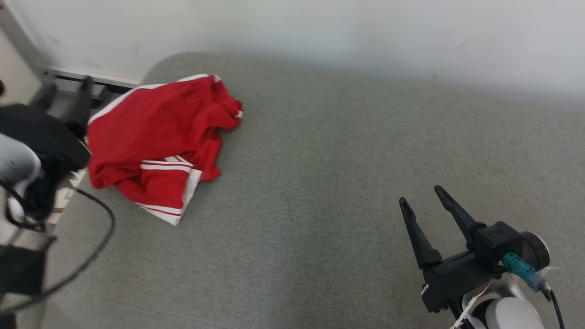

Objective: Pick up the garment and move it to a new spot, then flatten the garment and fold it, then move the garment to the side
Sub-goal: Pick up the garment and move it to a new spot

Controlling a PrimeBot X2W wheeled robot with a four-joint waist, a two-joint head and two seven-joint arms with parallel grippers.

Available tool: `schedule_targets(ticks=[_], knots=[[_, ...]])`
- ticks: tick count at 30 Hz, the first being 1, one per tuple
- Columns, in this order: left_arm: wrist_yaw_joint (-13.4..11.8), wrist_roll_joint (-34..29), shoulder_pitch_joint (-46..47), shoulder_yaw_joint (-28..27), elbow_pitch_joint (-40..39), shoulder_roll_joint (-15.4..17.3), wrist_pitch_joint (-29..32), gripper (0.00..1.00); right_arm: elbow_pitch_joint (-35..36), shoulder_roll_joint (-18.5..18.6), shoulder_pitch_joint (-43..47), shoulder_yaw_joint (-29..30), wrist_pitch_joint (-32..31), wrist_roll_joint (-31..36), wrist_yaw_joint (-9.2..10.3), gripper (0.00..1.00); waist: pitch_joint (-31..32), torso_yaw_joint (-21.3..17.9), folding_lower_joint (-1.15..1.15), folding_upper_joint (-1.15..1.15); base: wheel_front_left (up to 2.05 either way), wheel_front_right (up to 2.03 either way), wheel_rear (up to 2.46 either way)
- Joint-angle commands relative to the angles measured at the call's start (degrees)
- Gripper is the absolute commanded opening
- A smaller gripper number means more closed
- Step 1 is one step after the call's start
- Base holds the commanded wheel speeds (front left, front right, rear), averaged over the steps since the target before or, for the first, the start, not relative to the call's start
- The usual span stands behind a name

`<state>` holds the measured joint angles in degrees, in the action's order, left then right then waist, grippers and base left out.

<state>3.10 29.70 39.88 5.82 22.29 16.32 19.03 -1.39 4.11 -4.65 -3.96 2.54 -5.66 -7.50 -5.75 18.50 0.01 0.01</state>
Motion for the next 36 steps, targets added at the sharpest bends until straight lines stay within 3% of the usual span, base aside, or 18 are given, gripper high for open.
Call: schedule_targets(ticks=[1,10,20,29,36], knots=[[0.53,0.38,2.68,-0.39,2.05,1.04,1.05,1.00,0.32,0.64,-1.26,-0.21,0.09,0.36,0.02,1.00,-5.20,-6.01,-0.01,-0.01,0.00,0.00,0.00],[2.97,4.12,14.26,-0.88,15.73,5.54,8.55,1.00,-0.23,0.51,-4.60,-1.56,1.21,-0.03,0.02,1.00,-11.64,-15.13,-0.01,-0.01,0.00,0.00,0.00],[3.83,6.31,18.34,0.24,23.12,8.04,14.92,1.00,-1.28,-0.08,-6.91,-1.98,2.89,-0.29,0.02,1.00,-17.40,-20.49,-0.01,-0.01,0.00,0.00,0.00],[2.74,6.52,18.73,-0.23,28.17,10.15,15.71,1.00,-1.97,-0.52,-8.37,-2.74,4.06,-0.28,0.02,1.00,-21.05,-22.89,-0.01,-0.01,0.00,0.00,0.00],[0.48,4.51,18.36,0.58,31.61,12.18,14.47,1.00,-3.15,-0.77,-9.01,-3.07,5.01,-0.53,0.02,1.00,-21.81,-24.04,-0.01,-0.01,0.00,0.00,0.00]])
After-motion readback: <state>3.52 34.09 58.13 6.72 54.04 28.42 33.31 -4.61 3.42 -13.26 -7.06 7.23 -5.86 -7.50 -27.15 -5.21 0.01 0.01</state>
